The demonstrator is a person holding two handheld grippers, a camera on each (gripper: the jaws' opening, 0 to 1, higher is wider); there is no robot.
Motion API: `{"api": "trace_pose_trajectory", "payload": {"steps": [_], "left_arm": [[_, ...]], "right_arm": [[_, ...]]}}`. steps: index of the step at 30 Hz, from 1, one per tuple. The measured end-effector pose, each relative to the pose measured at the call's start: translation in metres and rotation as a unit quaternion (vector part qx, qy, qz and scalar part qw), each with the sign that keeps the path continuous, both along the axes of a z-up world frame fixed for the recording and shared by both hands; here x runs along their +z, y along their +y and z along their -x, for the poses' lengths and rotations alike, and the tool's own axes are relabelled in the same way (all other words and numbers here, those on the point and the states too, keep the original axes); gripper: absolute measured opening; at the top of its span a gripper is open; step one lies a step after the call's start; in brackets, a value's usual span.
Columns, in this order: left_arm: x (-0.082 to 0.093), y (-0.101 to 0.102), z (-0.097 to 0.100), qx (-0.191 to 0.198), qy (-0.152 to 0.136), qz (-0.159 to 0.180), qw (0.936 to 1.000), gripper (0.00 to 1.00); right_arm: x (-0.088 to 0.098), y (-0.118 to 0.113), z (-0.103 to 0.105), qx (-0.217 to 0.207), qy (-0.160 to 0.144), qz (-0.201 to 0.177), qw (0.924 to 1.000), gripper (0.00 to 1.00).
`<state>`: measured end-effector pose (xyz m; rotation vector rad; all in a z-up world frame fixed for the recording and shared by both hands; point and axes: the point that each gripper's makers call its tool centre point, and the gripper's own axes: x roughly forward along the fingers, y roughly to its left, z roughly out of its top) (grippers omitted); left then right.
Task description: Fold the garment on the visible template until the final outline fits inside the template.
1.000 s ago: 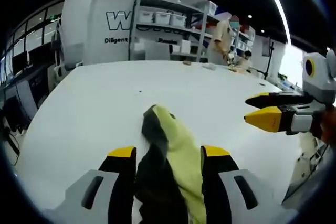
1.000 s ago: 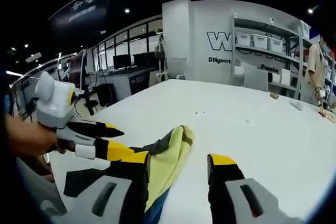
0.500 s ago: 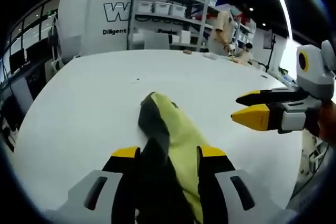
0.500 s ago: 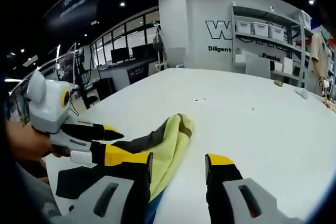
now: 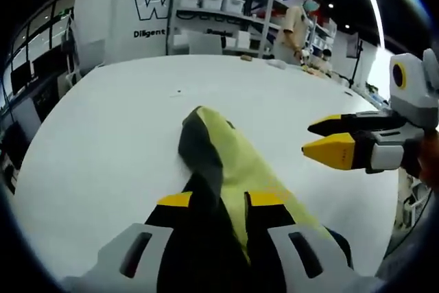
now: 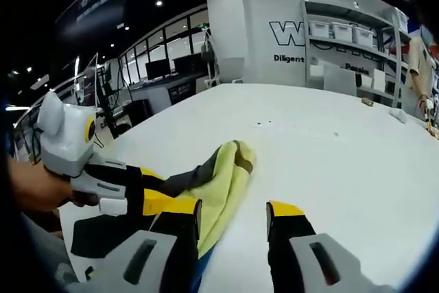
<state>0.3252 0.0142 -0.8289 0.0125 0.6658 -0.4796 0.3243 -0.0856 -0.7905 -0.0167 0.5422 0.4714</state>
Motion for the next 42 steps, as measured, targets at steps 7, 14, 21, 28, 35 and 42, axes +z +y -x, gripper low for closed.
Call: {"api": "trace_pose_trajectory", "payload": {"steps": [7, 14, 21, 28, 35, 42], "left_arm": [[-0.001, 0.001, -0.001, 0.000, 0.005, 0.002, 1.0000, 0.06], [-0.002, 0.008, -0.004, -0.001, 0.005, -0.005, 1.0000, 0.00], [0.001, 0.020, -0.006, 0.006, 0.002, -0.011, 0.9999, 0.00], [0.004, 0.030, -0.009, 0.013, 0.002, -0.009, 0.9999, 0.00], [0.005, 0.034, -0.009, 0.019, 0.001, -0.008, 0.9998, 0.00], [0.005, 0.033, -0.009, 0.018, 0.001, -0.007, 0.9998, 0.00]], "right_arm": [[-0.004, 0.002, 0.000, 0.003, 0.004, 0.001, 1.0000, 0.36], [-0.007, 0.004, 0.000, 0.005, 0.008, 0.004, 0.9999, 0.35], [-0.022, -0.003, 0.006, 0.005, 0.026, 0.021, 0.9994, 0.30], [-0.046, 0.000, 0.043, 0.035, 0.085, 0.045, 0.9947, 0.22], [-0.067, 0.010, 0.067, 0.050, 0.133, 0.049, 0.9886, 0.15], [-0.074, 0.019, 0.070, 0.051, 0.152, 0.046, 0.9860, 0.09]]}}
